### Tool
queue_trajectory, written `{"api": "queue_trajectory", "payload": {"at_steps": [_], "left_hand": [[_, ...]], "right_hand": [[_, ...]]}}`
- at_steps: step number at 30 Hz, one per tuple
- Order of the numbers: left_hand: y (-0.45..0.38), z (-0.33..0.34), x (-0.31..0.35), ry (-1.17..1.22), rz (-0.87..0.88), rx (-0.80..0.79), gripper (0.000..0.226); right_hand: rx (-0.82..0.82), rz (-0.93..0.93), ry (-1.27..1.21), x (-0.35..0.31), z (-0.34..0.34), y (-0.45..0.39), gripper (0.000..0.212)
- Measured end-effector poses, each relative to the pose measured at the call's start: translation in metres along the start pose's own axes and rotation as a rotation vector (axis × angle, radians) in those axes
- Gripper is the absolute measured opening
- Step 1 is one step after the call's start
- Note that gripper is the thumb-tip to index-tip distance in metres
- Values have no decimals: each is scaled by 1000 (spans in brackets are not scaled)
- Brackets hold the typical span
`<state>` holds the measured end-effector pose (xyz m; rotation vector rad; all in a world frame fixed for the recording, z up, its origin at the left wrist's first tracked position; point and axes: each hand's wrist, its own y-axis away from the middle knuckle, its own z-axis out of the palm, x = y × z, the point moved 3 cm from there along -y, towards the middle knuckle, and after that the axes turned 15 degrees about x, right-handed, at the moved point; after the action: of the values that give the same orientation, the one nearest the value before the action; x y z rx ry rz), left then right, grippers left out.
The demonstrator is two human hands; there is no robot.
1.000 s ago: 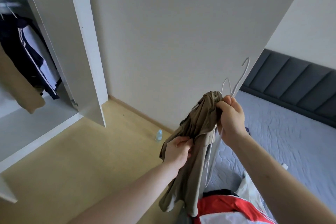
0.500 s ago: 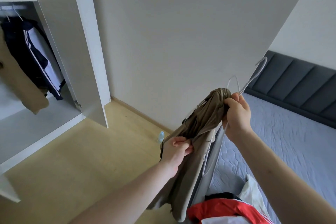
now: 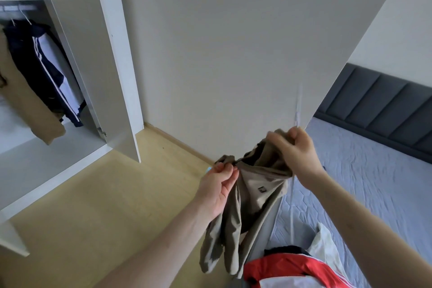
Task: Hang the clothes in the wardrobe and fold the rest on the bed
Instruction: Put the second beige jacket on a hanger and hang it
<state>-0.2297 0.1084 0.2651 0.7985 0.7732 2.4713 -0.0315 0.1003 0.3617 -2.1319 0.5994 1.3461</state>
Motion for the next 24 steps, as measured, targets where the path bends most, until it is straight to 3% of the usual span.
{"api": "queue_trajectory", "payload": {"at_steps": [4, 8, 12, 18, 24], "left_hand": [[6, 18, 10, -85, 76, -90, 18], [7, 22, 14, -197, 197, -109, 21], [5, 16, 23, -326, 372, -32, 20], [-9, -5, 17, -248, 166, 60, 28], [-23, -43, 16, -547, 348, 210, 25]], "right_hand": [[-251, -162, 256, 13, 16, 20, 76], [-325, -250, 250, 8, 25, 26, 61], [-305, -311, 168, 2, 25, 28, 51], [-304, -276, 94, 4, 37, 35, 49], [-257, -247, 26, -1, 26, 30, 48]]}}
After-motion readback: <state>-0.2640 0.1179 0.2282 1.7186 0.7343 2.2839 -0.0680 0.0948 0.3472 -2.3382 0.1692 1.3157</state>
